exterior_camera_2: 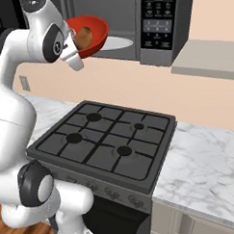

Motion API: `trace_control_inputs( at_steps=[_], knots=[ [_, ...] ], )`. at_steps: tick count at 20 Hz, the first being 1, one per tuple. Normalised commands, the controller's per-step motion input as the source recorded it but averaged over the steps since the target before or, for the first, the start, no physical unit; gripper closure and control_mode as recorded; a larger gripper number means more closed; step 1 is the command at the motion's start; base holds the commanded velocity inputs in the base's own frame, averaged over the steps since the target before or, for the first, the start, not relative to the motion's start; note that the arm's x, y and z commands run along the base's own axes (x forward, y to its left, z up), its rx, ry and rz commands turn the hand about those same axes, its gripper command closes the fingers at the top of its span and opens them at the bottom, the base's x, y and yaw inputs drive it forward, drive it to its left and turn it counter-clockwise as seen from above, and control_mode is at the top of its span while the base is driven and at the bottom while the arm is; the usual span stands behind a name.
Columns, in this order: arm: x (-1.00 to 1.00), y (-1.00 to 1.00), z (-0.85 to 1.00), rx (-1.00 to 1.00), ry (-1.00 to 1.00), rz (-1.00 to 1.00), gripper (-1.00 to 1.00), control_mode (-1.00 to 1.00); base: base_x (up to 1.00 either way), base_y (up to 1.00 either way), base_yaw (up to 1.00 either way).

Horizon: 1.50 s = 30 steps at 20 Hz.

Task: Place the bowl containing the steak and potato in the microwave. Close the microwave door and press the start button to microwave the meal.

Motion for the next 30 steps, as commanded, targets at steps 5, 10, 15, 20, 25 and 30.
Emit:
trace_control_inputs(
  at_steps=[5, 10, 15, 20, 25, 30],
  knots=[
    [0.66, -0.07, 0.09, 0.00, 0.05, 0.00, 1.00, -1.00, 0.00, 0.00, 0.00],
    [0.60, -0.04, 0.15, 0.00, 0.07, 0.00, 1.00, -1.00, 0.00, 0.00, 0.00],
    [0.59, 0.00, 0.06, 0.00, 0.06, 0.00, 1.00, -1.00, 0.00, 0.00, 0.00],
    [0.65, 0.00, 0.00, 0.00, 0.01, 0.00, 1.00, -1.00, 0.00, 0.00, 0.00],
    [0.57, 0.00, -0.03, 0.00, 0.00, 0.00, 1.00, -1.00, 0.00, 0.00, 0.00],
    [0.47, 0.00, -0.08, 0.00, 0.00, 0.00, -1.00, -1.00, 0.00, 0.00, 0.00]
  ],
)
